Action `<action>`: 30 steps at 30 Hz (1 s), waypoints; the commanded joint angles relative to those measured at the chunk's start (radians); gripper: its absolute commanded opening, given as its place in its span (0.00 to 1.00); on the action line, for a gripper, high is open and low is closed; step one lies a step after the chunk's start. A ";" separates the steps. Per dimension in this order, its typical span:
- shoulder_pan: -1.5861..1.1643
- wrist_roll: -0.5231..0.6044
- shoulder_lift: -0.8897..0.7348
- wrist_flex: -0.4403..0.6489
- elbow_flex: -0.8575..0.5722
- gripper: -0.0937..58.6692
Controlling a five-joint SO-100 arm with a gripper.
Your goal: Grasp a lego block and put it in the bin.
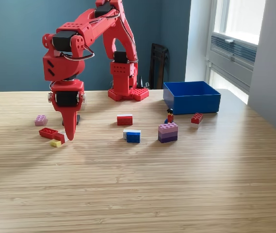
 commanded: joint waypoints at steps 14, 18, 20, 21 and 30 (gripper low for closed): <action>0.021 0.003 0.021 -0.003 -0.109 0.33; 0.043 -0.035 0.020 0.000 -0.109 0.38; 0.055 -0.057 0.020 0.005 -0.107 0.40; 0.061 -0.069 0.020 0.011 -0.106 0.41; 0.097 -0.095 0.020 0.015 -0.097 0.43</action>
